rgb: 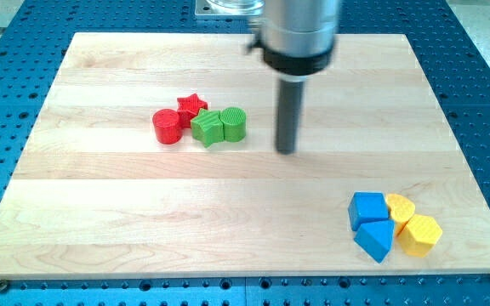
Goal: Separate the yellow and blue blocks
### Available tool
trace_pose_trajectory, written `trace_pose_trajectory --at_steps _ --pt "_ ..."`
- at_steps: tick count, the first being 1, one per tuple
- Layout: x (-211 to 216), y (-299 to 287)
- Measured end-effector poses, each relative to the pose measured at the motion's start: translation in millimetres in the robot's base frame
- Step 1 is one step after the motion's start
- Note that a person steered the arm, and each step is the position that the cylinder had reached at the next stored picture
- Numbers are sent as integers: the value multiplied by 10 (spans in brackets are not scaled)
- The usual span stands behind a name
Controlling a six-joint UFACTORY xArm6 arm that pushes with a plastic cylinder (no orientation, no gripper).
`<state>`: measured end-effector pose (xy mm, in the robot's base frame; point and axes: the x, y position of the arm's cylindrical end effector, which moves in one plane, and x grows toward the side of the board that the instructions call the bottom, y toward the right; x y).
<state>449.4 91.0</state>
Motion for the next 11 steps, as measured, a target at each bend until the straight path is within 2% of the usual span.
trace_pose_trajectory --at_steps 1,2,3,4,5,6,7,8,9,10,11 --pt "298 1331" --pt "972 2157" --pt "1567 2196" --pt "1579 1527" --pt "1415 645" --pt "1068 -191" --pt "951 -85" --pt "924 285" --pt "677 73" --pt "704 -82" --pt "894 466"
